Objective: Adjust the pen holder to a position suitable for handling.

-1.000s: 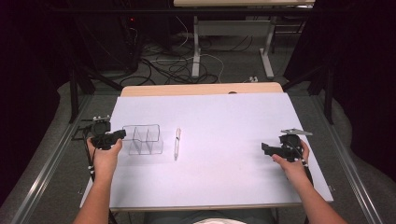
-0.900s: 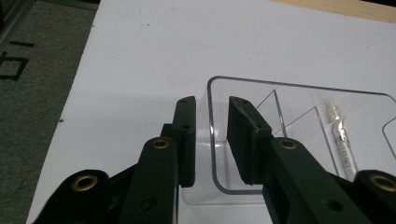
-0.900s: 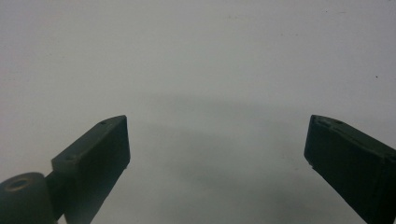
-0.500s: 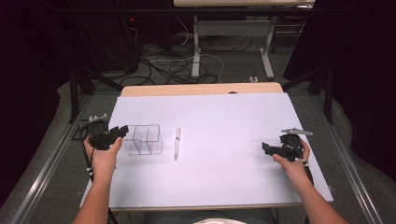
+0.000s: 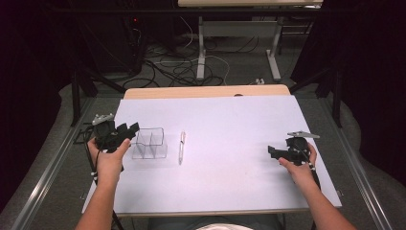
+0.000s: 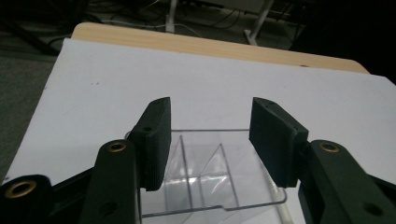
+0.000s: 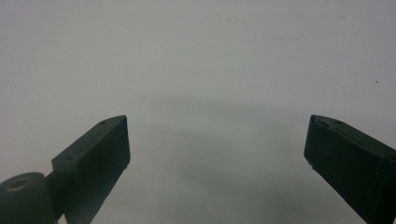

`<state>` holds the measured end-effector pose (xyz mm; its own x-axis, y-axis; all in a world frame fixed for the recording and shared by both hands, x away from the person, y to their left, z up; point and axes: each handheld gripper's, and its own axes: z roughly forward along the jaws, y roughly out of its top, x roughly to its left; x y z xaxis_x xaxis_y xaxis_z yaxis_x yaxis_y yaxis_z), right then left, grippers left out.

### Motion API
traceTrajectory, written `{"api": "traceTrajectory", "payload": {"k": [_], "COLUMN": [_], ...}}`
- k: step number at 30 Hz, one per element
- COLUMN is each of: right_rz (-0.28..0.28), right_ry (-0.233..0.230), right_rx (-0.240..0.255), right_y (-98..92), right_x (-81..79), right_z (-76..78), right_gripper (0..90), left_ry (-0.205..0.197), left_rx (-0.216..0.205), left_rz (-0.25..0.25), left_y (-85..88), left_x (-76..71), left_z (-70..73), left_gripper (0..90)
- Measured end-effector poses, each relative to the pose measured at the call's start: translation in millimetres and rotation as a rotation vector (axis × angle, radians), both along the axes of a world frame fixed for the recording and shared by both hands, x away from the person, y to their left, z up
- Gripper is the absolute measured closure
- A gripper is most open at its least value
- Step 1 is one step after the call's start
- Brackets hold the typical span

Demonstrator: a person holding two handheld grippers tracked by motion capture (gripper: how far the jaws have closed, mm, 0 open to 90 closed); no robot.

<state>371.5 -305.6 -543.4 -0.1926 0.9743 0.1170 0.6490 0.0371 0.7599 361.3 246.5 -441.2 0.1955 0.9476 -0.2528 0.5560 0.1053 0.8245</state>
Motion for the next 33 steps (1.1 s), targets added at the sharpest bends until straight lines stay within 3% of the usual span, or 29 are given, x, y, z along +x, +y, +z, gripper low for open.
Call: {"api": "traceTrajectory", "payload": {"k": [1, 2, 4, 6, 10, 12, 13, 15, 20, 24, 29, 33], "right_rz": [0.0, 0.0, 0.001, 0.0, 0.006, 0.01, 0.01, 0.012, 0.012, 0.012, 0.02, 0.023], "right_ry": [-0.001, 0.0, 0.002, 0.002, 0.006, 0.003, 0.003, 0.004, 0.004, 0.004, 0.003, 0.004], "right_rx": [0.0, 0.002, 0.004, 0.004, 0.002, 0.0, 0.0, -0.001, 0.002, 0.002, -0.003, -0.001], "right_y": [0.3, 0.3, 0.3, 0.0, 0.0, 0.7, 0.7, 0.7, 0.1, 1.1, 2.7, 3.6], "right_x": [-0.2, -0.4, -0.3, 0.1, 0.1, 0.3, 0.3, 0.4, 0.3, 0.4, 0.4, 0.0], "right_z": [0.1, 0.1, -0.1, -0.2, -0.6, -0.4, -0.4, -0.7, -0.2, -0.2, -0.7, -0.1], "right_gripper": [6.5, 6.5, 6.6, 6.5, 6.6, 6.6, 6.6, 6.6, 6.6, 6.6, 6.6, 6.6], "left_ry": [-0.001, 0.007, 0.007, -0.012, -0.017, -0.016, -0.017, -0.005, 0.006, 0.004, -0.02, -0.009], "left_rx": [0.005, -0.027, -0.039, -0.079, -0.074, -0.046, -0.037, -0.027, 0.05, 0.075, 0.122, 0.161], "left_rz": [-0.009, -0.033, -0.04, -0.083, -0.117, -0.143, -0.148, -0.158, -0.2, -0.226, -0.21, -0.18], "left_y": [-2.3, -7.0, -9.5, -18.6, -32.5, -42.8, -48.9, -62.0, -92.3, -112.3, -134.5, -151.2], "left_x": [-0.8, -1.7, -2.4, -4.4, -6.4, -7.2, -7.8, -9.0, -11.4, -9.9, -8.9, -4.4], "left_z": [1.3, 3.1, 3.8, 5.3, 7.7, 8.4, 7.8, 6.0, -0.9, -8.1, -15.5, -24.4], "left_gripper": [49.2, 49.1, 47.8, 45.1, 40.1, 27.2, 27.2, 15.7, 12.0, 12.3, 15.9, 17.2]}}
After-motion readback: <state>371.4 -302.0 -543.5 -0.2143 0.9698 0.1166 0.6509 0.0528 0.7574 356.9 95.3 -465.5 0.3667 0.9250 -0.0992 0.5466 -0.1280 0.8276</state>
